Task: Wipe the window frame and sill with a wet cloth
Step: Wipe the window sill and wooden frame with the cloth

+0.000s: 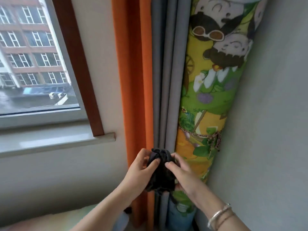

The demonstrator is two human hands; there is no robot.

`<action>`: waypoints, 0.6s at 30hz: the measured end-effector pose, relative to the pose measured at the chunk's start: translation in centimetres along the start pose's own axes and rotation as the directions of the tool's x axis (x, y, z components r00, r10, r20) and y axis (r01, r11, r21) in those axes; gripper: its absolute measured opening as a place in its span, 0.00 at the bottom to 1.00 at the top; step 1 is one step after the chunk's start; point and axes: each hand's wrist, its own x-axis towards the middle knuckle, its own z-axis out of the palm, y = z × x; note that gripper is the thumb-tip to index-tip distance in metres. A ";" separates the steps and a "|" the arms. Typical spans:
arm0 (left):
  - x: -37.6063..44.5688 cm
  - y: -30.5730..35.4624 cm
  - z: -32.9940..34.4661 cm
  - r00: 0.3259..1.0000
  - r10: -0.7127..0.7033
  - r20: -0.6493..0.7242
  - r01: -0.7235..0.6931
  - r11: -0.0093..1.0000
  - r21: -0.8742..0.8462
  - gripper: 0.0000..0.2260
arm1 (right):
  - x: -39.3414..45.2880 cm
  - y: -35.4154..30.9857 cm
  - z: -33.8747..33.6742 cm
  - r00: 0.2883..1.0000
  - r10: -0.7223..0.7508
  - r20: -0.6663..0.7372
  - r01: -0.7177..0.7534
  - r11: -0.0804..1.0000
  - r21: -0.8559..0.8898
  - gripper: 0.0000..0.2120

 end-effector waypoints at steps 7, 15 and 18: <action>5.1 4.9 -8.9 0.985 0.050 0.163 -0.020 0.983 -0.180 0.16 | 6.7 -6.6 4.7 0.998 -0.008 0.056 -0.009 0.957 0.291 0.09; 12.3 7.1 -17.9 0.994 0.063 0.089 -0.045 0.979 -0.197 0.05 | 14.9 -11.1 10.7 0.988 -0.057 0.141 -0.010 0.900 0.435 0.10; 13.1 6.9 -18.8 0.997 0.073 -0.039 -0.079 0.979 -0.190 0.08 | 15.7 -11.7 12.1 0.951 -0.137 0.278 0.013 0.914 0.406 0.19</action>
